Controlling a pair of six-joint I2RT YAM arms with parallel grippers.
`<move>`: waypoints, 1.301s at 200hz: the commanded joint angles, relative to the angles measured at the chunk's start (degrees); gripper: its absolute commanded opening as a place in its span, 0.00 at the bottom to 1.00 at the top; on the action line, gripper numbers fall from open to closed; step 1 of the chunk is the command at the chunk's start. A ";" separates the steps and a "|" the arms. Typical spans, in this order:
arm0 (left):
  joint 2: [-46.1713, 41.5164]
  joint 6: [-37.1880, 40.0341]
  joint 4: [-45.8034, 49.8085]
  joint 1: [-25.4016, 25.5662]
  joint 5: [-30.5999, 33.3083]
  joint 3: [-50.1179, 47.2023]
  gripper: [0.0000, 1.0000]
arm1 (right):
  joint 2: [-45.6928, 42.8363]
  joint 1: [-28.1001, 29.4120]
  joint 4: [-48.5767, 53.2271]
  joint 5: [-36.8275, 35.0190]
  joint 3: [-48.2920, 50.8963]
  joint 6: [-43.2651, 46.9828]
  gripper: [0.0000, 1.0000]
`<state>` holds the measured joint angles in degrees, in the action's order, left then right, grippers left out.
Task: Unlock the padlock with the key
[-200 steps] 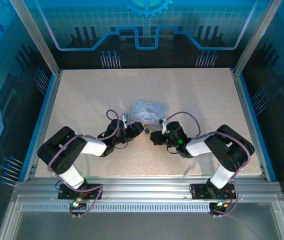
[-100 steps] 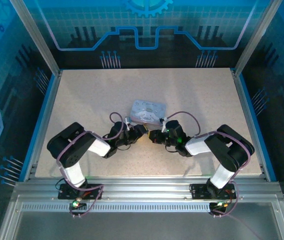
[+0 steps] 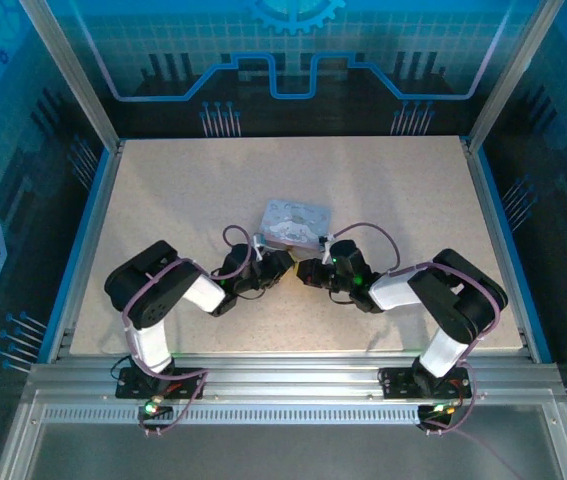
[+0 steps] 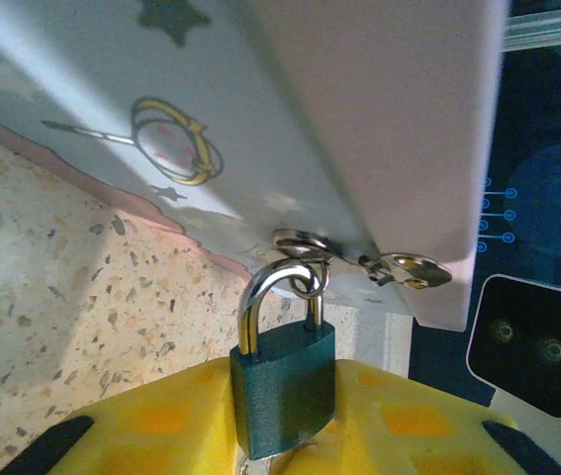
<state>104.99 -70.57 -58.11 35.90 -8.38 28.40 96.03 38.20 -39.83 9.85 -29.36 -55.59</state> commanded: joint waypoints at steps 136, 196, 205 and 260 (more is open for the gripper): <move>-3.03 -0.27 -0.43 0.57 2.39 0.52 0.03 | -24.63 -2.09 33.46 -7.12 -2.91 32.12 0.46; -3.13 -1.39 -0.73 0.57 2.49 0.51 0.03 | -32.46 4.02 40.24 -16.95 -6.31 66.86 0.64; -3.15 -1.57 -0.70 0.56 2.58 0.53 0.03 | -32.74 5.75 40.17 -19.72 -6.25 72.24 0.66; -2.73 -4.93 -0.80 0.51 2.67 0.54 0.02 | -29.47 10.95 32.74 -31.91 -1.03 94.29 0.69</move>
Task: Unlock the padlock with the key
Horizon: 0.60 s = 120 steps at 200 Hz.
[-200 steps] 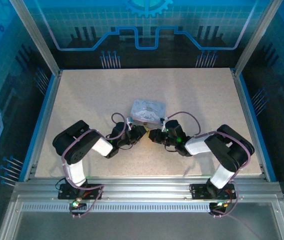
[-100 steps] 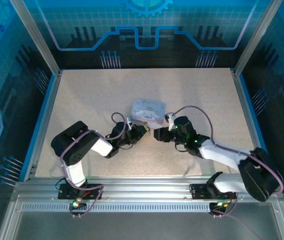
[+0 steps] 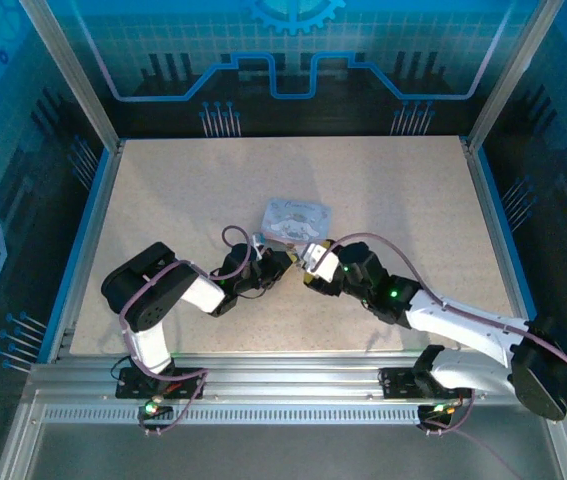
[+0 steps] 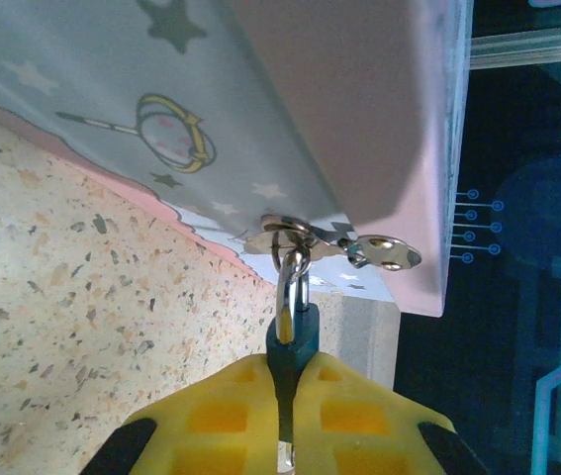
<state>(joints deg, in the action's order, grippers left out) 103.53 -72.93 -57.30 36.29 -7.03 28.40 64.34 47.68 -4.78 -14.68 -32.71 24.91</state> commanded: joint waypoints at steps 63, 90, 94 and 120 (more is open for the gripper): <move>-1.01 -7.70 -2.46 0.02 0.10 0.59 0.01 | 14.78 5.20 -15.97 -14.33 3.98 17.62 0.69; -0.40 -10.79 -2.48 0.05 -1.07 1.08 0.00 | 20.08 5.38 -18.72 -14.16 1.91 17.05 0.54; -0.23 -11.19 -2.47 0.03 -1.26 1.14 0.00 | 20.75 5.35 -18.74 -13.88 1.68 16.94 0.52; 0.01 -12.44 -2.86 0.02 -1.61 1.22 0.00 | 23.67 4.93 -20.86 -12.28 0.72 16.58 0.46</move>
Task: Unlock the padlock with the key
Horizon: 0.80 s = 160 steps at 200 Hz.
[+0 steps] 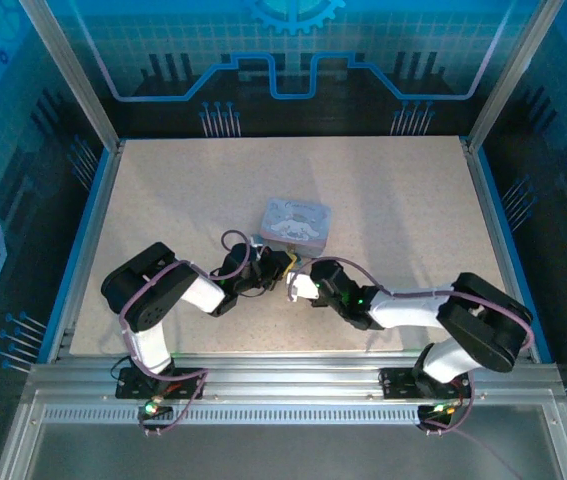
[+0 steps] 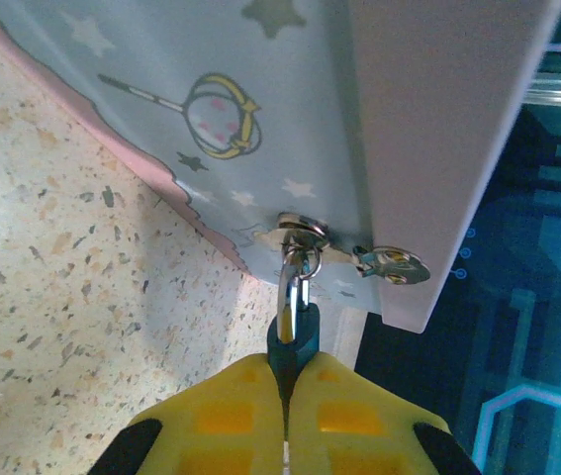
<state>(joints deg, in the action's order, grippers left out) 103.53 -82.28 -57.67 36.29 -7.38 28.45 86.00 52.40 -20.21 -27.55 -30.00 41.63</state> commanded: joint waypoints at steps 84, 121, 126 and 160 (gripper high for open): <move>2.30 -5.23 -4.67 0.05 -2.51 1.96 0.00 | 4.89 -2.16 -7.06 5.23 -3.89 0.58 0.38; 2.43 -5.20 -4.44 0.01 -2.70 2.05 0.00 | 4.58 -3.63 -5.55 5.18 -4.06 1.57 0.34; 2.46 -5.20 -4.40 0.01 -2.71 2.14 0.00 | 4.45 -3.70 -5.59 5.34 -4.03 1.53 0.34; 2.72 -5.45 -4.72 0.01 -2.91 2.23 0.00 | 4.16 -3.93 -4.89 6.45 -4.59 0.84 0.32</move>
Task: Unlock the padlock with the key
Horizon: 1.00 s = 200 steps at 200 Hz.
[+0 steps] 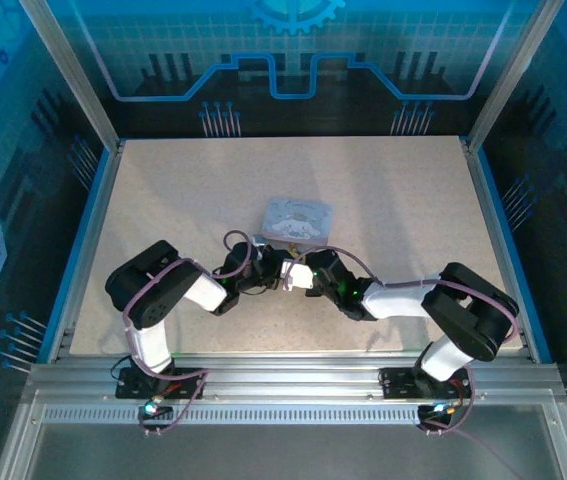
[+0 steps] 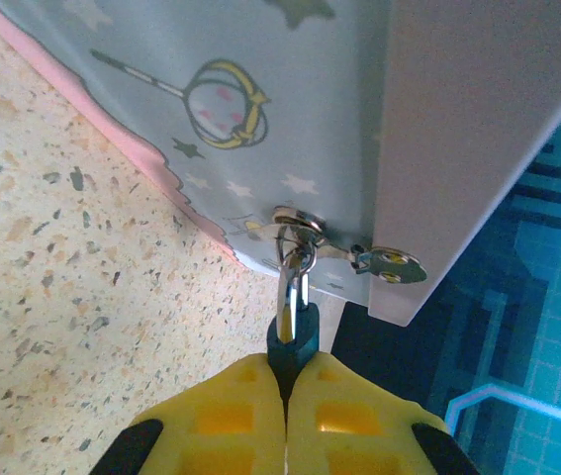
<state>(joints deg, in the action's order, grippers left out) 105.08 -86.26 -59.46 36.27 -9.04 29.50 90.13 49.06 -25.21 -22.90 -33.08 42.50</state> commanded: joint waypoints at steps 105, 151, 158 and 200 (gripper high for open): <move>1.58 -1.89 -3.54 0.03 -1.35 1.29 0.00 | 1.43 -0.37 -4.43 0.75 -1.53 -2.32 0.18; 1.99 -2.42 -4.52 0.03 -1.50 1.09 0.00 | 1.90 -0.41 -5.28 -0.09 -2.17 -3.67 0.04; 2.09 -2.39 -4.54 0.05 -1.51 1.07 0.00 | 1.68 -0.48 -5.32 -0.15 -2.12 -4.06 0.01; 2.17 -2.35 -4.99 0.03 -1.38 0.94 0.00 | 0.59 -0.50 -4.07 -3.29 -3.06 -7.42 0.00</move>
<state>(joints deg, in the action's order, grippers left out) 106.17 -87.79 -61.39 36.05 -8.78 29.54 91.53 49.08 -27.94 -22.96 -33.63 38.65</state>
